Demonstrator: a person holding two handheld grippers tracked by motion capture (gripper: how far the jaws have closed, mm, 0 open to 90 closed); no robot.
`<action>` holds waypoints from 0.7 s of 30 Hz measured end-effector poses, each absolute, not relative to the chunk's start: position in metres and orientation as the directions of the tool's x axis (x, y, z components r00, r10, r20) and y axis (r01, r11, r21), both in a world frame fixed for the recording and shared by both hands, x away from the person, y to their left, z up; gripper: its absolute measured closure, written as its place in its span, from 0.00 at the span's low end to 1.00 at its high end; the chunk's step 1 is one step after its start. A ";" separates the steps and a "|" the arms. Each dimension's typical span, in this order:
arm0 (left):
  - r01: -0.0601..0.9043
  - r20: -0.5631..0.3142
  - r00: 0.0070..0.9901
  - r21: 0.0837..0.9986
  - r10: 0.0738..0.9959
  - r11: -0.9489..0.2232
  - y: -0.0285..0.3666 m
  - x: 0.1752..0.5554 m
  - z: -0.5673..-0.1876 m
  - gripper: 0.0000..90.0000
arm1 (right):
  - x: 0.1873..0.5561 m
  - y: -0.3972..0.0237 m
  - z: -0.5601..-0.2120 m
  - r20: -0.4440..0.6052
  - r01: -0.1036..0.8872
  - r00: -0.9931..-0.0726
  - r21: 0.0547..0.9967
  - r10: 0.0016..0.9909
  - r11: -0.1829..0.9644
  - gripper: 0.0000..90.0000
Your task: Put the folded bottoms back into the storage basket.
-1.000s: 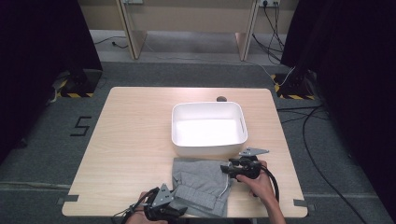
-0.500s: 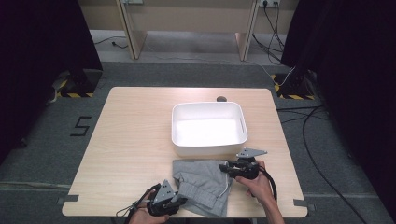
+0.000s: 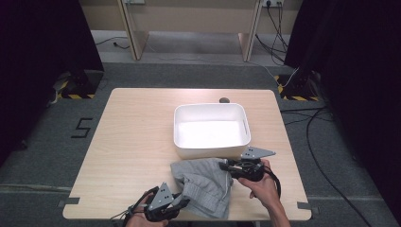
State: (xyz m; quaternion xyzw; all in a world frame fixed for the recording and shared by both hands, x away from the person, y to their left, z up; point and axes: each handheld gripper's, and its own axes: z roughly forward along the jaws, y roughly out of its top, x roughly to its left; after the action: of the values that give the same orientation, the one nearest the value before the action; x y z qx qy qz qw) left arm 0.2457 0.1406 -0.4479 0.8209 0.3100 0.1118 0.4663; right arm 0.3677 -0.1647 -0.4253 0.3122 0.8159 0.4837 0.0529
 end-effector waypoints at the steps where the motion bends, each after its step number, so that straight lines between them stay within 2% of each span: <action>1: 0.398 -0.101 0.785 0.838 0.612 -0.372 0.142 0.246 -0.444 0.79 | 0.368 -0.164 -0.423 0.213 0.455 -0.801 0.825 0.560 0.336 0.81; 9: 0.342 -0.082 0.793 0.880 0.603 -0.331 0.143 0.258 -0.409 0.79 | 0.373 -0.165 -0.393 0.183 0.413 -0.804 0.856 0.565 0.310 0.81; 13: 0.343 -0.105 0.806 0.885 0.582 -0.316 0.139 0.272 -0.398 0.79 | 0.387 -0.164 -0.376 0.175 0.408 -0.806 0.857 0.565 0.316 0.82; 16: 0.331 -0.089 0.806 0.887 0.585 -0.321 0.134 0.285 -0.391 0.79 | 0.408 -0.161 -0.358 0.179 0.409 -0.807 0.857 0.563 0.314 0.83; 19: 0.316 -0.079 0.809 0.894 0.583 -0.317 0.129 0.296 -0.381 0.79 | 0.415 -0.156 -0.351 0.165 0.401 -0.815 0.853 0.556 0.334 0.85; 21: 0.327 -0.109 0.814 0.898 0.571 -0.296 0.127 0.301 -0.374 0.79 | 0.418 -0.151 -0.344 0.138 0.374 -0.836 0.851 0.531 0.368 0.88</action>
State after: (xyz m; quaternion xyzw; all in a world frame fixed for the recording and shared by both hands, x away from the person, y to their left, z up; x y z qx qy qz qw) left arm 0.3005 0.1274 -0.3739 0.7964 0.2819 0.1167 0.5222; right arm 0.4177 -0.1509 -0.3438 0.2749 0.8232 0.4904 0.0797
